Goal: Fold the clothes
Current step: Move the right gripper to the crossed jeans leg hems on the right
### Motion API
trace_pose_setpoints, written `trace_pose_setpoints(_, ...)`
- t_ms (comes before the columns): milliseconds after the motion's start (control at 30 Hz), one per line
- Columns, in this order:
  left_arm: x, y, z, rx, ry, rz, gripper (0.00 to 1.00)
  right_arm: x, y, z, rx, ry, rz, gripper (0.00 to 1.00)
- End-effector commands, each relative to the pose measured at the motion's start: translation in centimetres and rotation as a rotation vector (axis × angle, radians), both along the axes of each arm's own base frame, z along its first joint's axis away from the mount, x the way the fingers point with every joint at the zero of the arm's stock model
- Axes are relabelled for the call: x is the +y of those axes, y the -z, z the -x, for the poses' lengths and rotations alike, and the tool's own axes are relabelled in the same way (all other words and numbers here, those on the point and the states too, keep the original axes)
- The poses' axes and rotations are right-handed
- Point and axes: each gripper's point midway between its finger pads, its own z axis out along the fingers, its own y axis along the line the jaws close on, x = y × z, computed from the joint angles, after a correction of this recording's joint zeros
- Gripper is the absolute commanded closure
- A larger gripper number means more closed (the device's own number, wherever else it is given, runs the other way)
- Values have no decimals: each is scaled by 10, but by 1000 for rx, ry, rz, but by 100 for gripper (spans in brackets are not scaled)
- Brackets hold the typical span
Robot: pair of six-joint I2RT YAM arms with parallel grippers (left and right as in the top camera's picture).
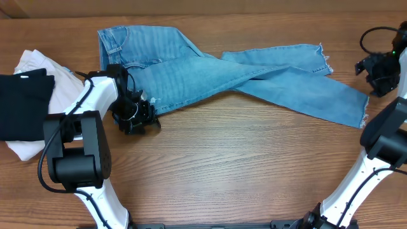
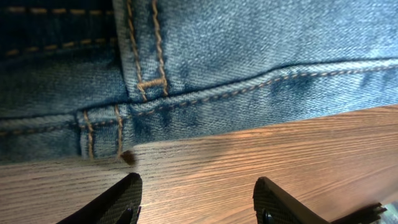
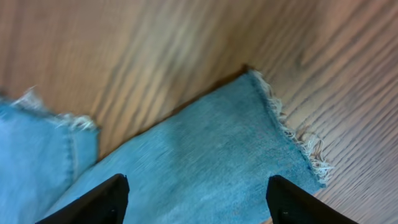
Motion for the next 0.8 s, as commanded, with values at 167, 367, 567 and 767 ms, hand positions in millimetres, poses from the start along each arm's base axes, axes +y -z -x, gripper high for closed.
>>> trace_pose_setpoints(167,1,3,8,37,7,0,39,-10,38,16,98,206,-24,24)
trace_pose_setpoints(367,1,3,9,39,11,1,39,-20,52,11,61,219,-8,23)
trace_pose_setpoints(567,0,3,9,40,10,2,39,-19,79,14,65,223,-4,23)
trace_pose_setpoints(767,0,2,11,49,12,2,39,-18,98,15,60,222,-2,34)
